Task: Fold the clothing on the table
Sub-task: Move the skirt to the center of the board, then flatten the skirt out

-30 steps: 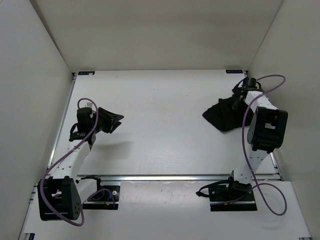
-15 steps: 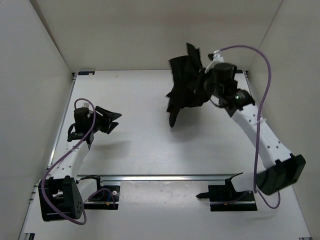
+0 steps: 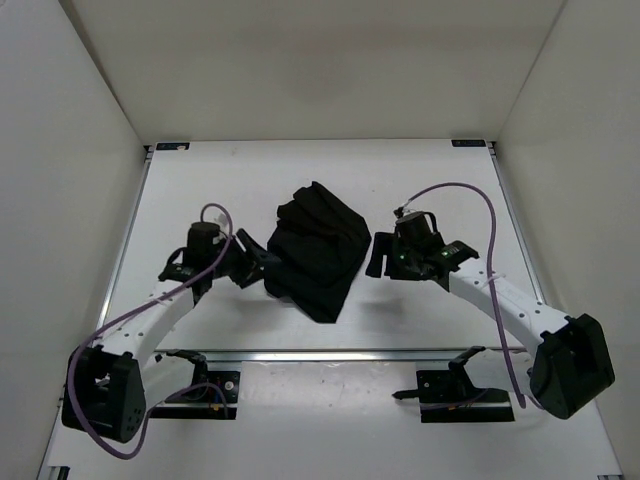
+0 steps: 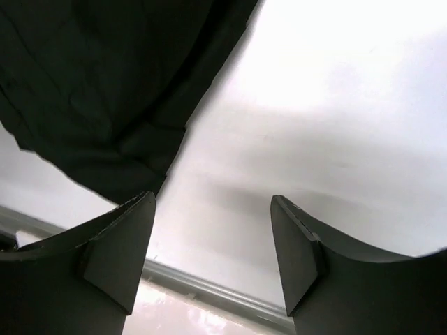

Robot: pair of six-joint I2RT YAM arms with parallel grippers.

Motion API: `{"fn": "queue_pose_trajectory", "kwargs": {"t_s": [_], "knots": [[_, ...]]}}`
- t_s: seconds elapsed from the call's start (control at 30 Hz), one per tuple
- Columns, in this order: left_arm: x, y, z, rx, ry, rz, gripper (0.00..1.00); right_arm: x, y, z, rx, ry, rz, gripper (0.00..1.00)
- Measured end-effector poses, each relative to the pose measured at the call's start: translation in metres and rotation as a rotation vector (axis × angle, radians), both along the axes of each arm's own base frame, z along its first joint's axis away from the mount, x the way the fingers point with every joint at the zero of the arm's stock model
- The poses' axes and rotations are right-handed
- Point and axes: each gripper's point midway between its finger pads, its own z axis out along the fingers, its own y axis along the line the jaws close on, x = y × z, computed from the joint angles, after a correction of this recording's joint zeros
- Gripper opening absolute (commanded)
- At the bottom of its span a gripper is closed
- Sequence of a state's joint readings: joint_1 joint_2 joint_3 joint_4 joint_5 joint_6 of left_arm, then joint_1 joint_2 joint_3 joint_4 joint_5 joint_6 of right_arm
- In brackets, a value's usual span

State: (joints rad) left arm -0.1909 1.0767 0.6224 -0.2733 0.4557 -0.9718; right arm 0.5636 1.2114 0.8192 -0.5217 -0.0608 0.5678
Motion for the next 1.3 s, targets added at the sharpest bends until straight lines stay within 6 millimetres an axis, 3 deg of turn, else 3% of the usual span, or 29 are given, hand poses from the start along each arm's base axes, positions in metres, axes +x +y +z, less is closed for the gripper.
{"fn": "queue_pose_trajectory", "kwargs": {"t_s": [0.07,0.17,0.43,0.57,0.7,0.73,0.77,0.8,0.83,0.87,1.0,1.1,1.2,1.3], "knots": [[-0.021,-0.014,-0.023,0.018,0.058,-0.048,0.67,0.01,-0.007,0.007,-0.004,-0.039,-0.012,0.64],[-0.035,-0.019,-0.051,0.069,0.138,-0.065,0.68,0.017,0.005,0.009,-0.024,-0.063,0.053,0.63],[-0.019,-0.005,-0.074,0.163,0.16,0.021,0.7,0.033,0.076,0.012,-0.057,-0.135,0.277,0.63],[-0.005,-0.002,-0.082,0.198,0.173,0.05,0.68,0.052,0.098,0.006,-0.076,-0.169,0.325,0.63],[0.008,-0.003,-0.093,0.219,0.189,0.065,0.5,0.068,0.107,-0.023,-0.149,-0.131,0.326,0.62],[0.01,-0.003,-0.096,0.222,0.193,0.07,0.27,0.071,0.106,-0.032,-0.175,-0.112,0.32,0.61],[0.012,-0.004,-0.098,0.219,0.199,0.076,0.04,0.072,0.104,-0.042,-0.201,-0.089,0.315,0.48],[0.014,-0.005,-0.098,0.22,0.198,0.076,0.0,0.072,0.102,-0.05,-0.223,-0.067,0.314,0.11],[0.017,-0.006,-0.098,0.222,0.194,0.073,0.0,0.071,0.1,-0.058,-0.237,-0.047,0.313,0.0],[0.021,-0.008,-0.096,0.221,0.189,0.071,0.0,0.069,0.098,-0.063,-0.246,-0.027,0.31,0.0],[0.043,-0.012,-0.074,0.19,0.14,0.076,0.0,0.071,0.09,-0.059,-0.234,-0.012,0.298,0.0],[0.079,-0.009,-0.035,0.149,0.064,0.099,0.0,0.085,0.075,-0.041,-0.224,-0.007,0.264,0.0],[0.124,0.0,0.021,0.107,-0.06,0.129,0.0,0.129,0.059,0.007,-0.172,-0.079,0.202,0.0],[0.159,0.019,0.09,0.072,-0.21,0.16,0.0,0.176,0.037,0.085,-0.103,-0.24,0.138,0.0]]}}
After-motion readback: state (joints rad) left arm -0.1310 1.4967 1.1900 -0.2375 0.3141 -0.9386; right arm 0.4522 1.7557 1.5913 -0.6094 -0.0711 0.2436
